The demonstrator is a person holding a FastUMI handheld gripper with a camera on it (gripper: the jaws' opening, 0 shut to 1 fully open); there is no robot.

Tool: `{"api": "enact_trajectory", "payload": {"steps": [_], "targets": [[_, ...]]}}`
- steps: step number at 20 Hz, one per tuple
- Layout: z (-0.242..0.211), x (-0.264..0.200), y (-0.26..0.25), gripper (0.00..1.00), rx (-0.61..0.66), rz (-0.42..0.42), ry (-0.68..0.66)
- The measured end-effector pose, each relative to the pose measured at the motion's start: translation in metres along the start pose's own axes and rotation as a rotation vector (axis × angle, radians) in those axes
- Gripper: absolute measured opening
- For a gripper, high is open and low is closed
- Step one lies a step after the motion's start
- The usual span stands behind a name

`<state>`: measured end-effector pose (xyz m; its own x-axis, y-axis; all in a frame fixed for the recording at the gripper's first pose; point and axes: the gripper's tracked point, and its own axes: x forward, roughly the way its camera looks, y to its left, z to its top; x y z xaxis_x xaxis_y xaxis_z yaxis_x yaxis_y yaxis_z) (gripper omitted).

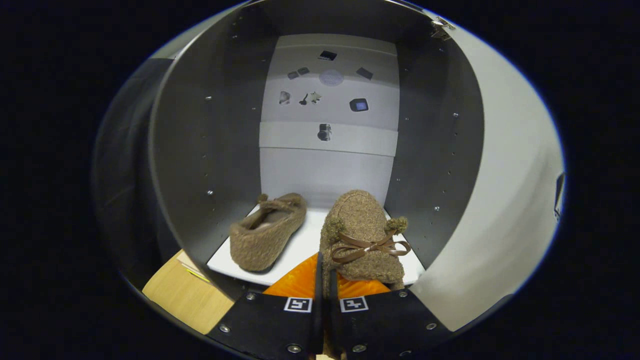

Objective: Open the shoe cabinet door, grab the shoes and put them into the shoe cabinet, then close the shoe cabinet door.

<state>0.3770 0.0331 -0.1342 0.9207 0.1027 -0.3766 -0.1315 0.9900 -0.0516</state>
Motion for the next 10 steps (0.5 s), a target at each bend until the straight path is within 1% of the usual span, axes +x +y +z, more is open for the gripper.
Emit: {"api": "enact_trajectory", "payload": {"steps": [2,4,6,10], "targets": [[0.010,0.033,-0.006,0.06,-0.026,-0.008,0.025],[0.019,0.055,-0.015,0.06,-0.056,-0.026,0.046],[0.025,0.079,-0.017,0.06,-0.060,-0.024,0.067],[0.016,0.113,-0.017,0.06,-0.057,-0.011,0.130]]}}
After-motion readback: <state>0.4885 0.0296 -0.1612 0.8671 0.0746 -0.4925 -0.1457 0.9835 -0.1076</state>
